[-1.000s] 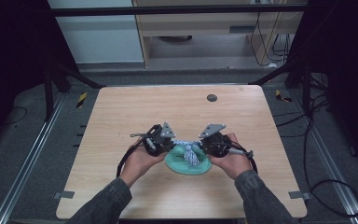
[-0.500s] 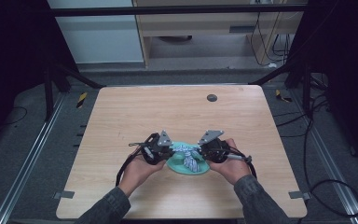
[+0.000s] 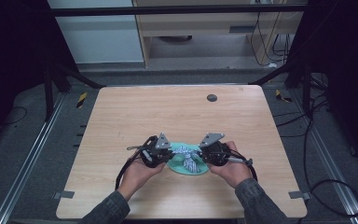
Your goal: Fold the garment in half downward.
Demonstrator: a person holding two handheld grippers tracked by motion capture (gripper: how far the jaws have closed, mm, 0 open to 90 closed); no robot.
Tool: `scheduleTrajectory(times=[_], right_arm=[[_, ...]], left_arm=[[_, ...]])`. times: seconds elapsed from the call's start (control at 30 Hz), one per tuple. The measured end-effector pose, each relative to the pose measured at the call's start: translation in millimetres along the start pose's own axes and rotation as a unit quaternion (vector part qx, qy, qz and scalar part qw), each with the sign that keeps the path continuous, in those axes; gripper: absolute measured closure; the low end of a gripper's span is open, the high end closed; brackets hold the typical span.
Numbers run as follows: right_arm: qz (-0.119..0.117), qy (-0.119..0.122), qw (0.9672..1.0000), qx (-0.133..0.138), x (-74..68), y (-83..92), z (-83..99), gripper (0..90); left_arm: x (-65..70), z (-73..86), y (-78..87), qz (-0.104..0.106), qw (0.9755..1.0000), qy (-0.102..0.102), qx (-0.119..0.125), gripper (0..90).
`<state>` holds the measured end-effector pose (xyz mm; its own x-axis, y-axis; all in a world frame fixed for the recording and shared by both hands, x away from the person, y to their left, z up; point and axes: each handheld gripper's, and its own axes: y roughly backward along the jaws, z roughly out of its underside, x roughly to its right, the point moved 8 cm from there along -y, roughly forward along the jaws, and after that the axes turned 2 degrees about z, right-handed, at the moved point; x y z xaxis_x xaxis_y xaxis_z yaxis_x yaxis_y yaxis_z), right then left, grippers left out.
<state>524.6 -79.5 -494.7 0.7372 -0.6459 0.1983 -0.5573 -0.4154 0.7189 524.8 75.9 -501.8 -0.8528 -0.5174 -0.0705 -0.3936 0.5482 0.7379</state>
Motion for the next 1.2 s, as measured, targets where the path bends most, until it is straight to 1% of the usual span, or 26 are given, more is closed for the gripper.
scheduleTrajectory(times=[0.17,0.27,0.33,0.4,0.47,0.53,0.57,0.6,0.8,0.87,0.93,1.07,1.1,1.2], right_arm=[[-0.004,-0.005,1.0000,-0.001,-1.8,1.0,3.4,75.7],[-0.009,-0.003,1.0000,-0.003,-3.8,2.5,5.0,75.3],[-0.009,-0.002,0.9999,-0.003,-4.1,3.0,5.0,74.9],[-0.011,-0.005,0.9999,0.000,-5.5,4.4,2.7,73.4],[-0.014,-0.002,0.9999,0.000,-6.6,4.6,1.4,72.3],[-0.015,-0.002,0.9999,-0.001,-8.0,4.6,0.9,73.4],[-0.016,0.000,0.9999,-0.003,-9.0,4.8,0.8,75.5],[-0.019,0.006,0.9998,-0.004,-11.2,5.6,1.3,78.9],[-0.019,0.014,0.9997,-0.004,-16.7,9.1,2.4,79.4],[-0.022,0.016,0.9996,-0.002,-18.7,9.7,2.9,78.5],[-0.022,0.017,0.9996,-0.006,-20.2,9.9,4.5,78.4],[-0.027,0.019,0.9994,-0.007,-24.2,10.1,6.8,79.4],[-0.028,0.023,0.9993,-0.008,-24.9,10.5,7.7,79.6],[-0.031,0.026,0.9991,-0.012,-28.2,11.6,10.0,80.1]], left_arm=[[1.6,1.5,0.0,0.001,1.0000,0.000,0.001,83.9],[2.9,2.4,0.8,0.002,1.0000,-0.004,-0.001,84.2],[3.5,1.9,0.8,0.003,1.0000,-0.003,0.002,84.7],[3.0,0.6,2.3,0.001,1.0000,-0.006,0.003,85.2],[2.9,-0.7,3.7,0.000,0.9999,-0.008,0.006,85.4],[3.0,-0.9,4.6,-0.001,0.9999,-0.009,0.005,85.3],[2.7,-1.3,6.1,-0.004,0.9999,-0.009,0.008,85.3],[3.0,-1.7,6.8,-0.002,0.9999,-0.008,0.012,85.2],[6.3,0.4,12.8,-0.001,0.9998,-0.014,0.016,85.0],[7.0,1.9,13.5,0.001,0.9998,-0.017,0.014,84.7],[7.7,2.6,13.4,0.001,0.9998,-0.015,0.016,84.6],[11.2,6.4,12.9,0.009,0.9998,-0.010,0.012,84.4],[13.8,9.1,13.0,0.017,0.9998,-0.008,0.008,84.3],[16.3,12.8,13.1,0.021,0.9997,-0.011,0.002,83.3]])
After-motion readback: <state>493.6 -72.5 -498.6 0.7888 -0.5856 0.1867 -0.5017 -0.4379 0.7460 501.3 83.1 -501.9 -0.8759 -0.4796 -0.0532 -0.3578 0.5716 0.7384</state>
